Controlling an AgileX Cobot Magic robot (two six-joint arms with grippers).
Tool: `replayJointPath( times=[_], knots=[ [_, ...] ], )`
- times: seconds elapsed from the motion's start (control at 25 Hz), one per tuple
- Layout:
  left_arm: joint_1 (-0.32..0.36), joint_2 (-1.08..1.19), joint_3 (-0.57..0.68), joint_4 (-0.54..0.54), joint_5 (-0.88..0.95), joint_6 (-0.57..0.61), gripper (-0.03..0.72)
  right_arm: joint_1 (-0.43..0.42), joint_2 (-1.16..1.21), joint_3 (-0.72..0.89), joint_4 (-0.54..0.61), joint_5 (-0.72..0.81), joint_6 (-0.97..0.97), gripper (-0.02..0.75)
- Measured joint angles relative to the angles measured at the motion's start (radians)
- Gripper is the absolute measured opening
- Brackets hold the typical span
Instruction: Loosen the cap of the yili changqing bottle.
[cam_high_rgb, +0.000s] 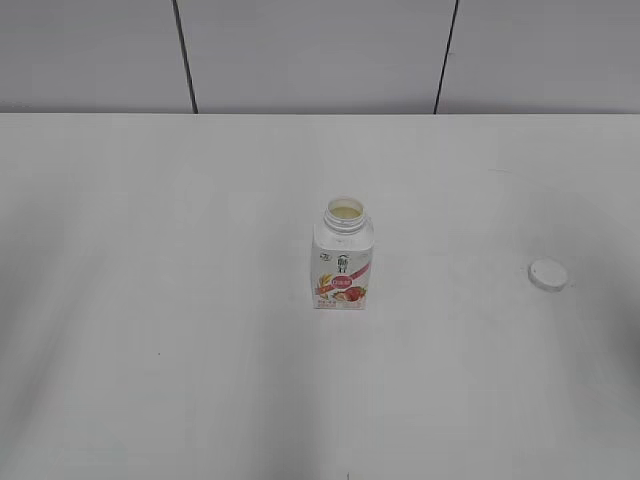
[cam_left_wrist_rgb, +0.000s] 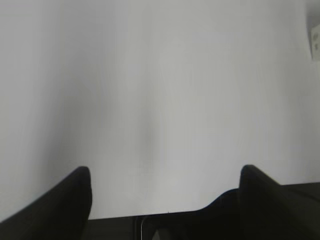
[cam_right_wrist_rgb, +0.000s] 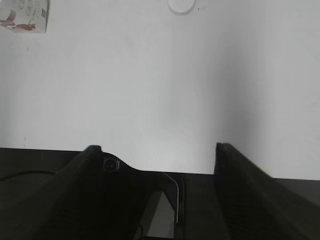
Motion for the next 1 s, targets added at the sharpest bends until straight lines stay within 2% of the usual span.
replayJointPath(
  times=[0.28, 0.68, 0.8, 1.0],
  knots=[
    [0.0, -0.356, 0.095, 0.082, -0.009, 0.002, 0.539, 0.0, -0.267, 0.088, -0.01, 0.001, -0.002, 0.546],
    [0.0, -0.74, 0.188, 0.054, 0.011, 0.005, 0.538, 0.0, -0.582, 0.297, -0.01, 0.002, -0.041, 0.546],
    [0.0, -0.818, 0.224, 0.045, 0.016, 0.016, 0.538, 0.0, -0.674, 0.341, -0.01, 0.003, -0.055, 0.546],
    [0.0, -0.824, 0.262, 0.013, -0.032, 0.088, 0.538, 0.0, -0.797, 0.36, -0.012, -0.048, -0.08, 0.546]
  ],
)
